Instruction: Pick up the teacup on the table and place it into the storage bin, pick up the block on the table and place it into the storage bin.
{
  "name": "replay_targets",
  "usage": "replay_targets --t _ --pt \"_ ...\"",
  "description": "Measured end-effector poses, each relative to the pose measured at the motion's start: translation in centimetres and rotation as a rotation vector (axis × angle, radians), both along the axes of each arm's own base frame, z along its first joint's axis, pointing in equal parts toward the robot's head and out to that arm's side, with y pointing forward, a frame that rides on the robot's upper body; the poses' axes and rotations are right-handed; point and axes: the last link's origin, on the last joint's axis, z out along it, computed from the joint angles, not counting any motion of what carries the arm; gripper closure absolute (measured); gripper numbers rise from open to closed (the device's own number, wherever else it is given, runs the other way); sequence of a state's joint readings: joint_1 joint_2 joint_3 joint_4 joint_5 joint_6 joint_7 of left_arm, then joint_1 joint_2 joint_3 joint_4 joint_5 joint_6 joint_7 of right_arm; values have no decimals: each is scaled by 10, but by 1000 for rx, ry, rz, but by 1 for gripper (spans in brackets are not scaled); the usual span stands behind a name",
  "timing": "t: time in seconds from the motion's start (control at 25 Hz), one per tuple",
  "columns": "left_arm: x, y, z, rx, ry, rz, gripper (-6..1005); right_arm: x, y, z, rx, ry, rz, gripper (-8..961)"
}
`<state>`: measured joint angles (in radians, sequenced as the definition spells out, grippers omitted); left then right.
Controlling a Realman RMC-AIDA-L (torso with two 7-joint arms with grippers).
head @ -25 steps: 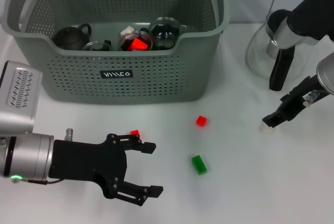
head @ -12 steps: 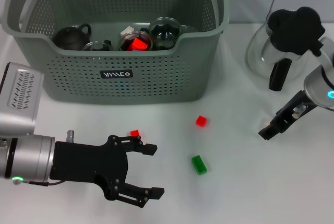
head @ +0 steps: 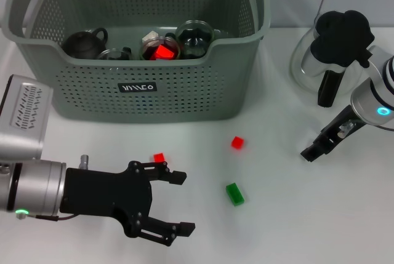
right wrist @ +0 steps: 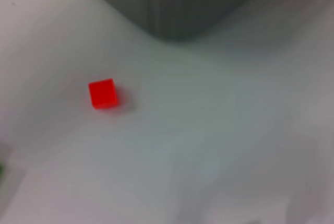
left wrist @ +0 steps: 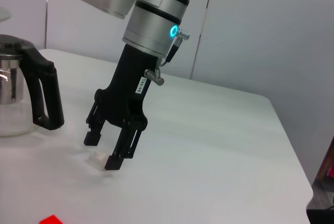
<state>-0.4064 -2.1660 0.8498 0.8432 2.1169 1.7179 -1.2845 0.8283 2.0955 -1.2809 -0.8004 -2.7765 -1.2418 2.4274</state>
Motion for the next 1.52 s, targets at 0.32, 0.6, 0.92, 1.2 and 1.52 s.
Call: replay_targets --t 0.32,0.6,0.92,1.2,1.52 --pt "1 1 -1 -3 -2 -1 63 2 -1 -4 -11 1 -5 213" --pt "2 1 -1 -4 -2 0 63 3 -2 -5 -13 2 -7 253" --pt "1 1 1 -3 -6 4 63 2 -4 -5 -29 4 -16 489" --pt "-1 -2 2 -8 -6 14 63 -15 -8 9 -37 40 2 484" --pt "-10 -4 5 14 4 52 63 -76 -31 29 -118 266 46 456"
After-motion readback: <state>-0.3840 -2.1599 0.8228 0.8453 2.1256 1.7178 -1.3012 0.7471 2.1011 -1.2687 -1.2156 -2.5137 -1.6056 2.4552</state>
